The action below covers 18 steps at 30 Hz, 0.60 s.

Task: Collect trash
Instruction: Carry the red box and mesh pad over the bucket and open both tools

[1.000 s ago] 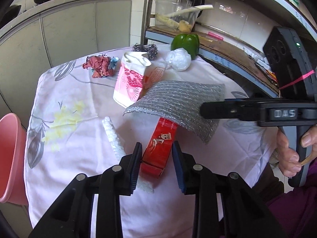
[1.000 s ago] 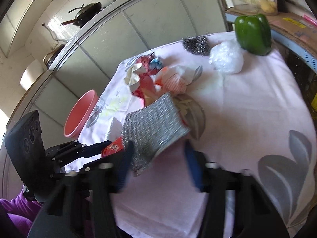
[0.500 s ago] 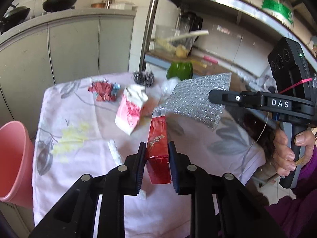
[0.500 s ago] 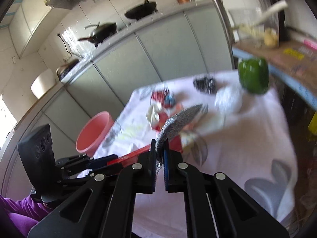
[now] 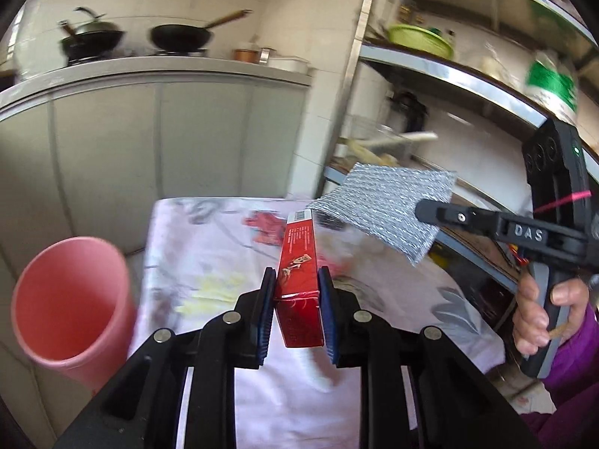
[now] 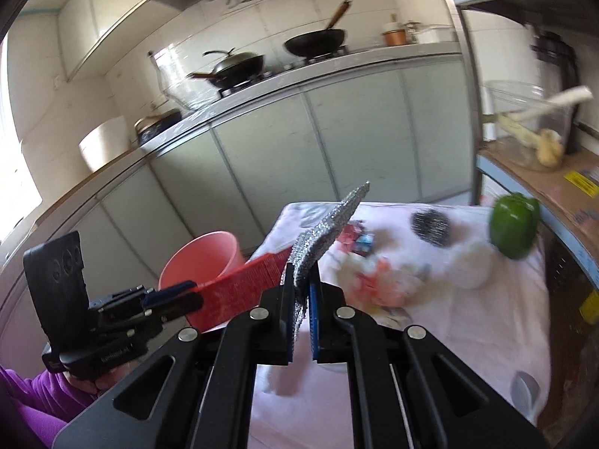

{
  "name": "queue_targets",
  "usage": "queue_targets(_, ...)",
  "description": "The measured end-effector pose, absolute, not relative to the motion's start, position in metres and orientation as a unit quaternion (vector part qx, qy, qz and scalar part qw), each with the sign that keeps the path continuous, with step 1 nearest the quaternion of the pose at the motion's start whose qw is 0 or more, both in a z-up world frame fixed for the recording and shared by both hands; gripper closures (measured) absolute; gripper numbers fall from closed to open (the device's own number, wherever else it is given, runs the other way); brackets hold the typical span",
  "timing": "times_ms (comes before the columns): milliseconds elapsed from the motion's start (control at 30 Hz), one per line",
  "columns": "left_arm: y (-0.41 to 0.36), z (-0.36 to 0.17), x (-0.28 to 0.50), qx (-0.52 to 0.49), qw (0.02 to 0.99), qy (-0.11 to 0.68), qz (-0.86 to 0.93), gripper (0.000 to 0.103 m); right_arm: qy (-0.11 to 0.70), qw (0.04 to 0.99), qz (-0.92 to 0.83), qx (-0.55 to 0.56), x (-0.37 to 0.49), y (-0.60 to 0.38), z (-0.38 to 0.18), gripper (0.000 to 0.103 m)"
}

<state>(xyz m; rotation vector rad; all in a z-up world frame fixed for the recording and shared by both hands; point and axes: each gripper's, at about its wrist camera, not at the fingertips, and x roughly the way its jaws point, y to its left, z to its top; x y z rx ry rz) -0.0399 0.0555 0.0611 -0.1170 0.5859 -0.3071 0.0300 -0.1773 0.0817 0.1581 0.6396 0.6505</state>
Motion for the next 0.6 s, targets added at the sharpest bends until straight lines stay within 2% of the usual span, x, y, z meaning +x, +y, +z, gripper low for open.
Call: queue_targets(600,0.186,0.050,-0.056,-0.116,0.951,0.277,0.071,0.081,0.329,0.845,0.423,-0.005,0.059,-0.020,0.076,0.096)
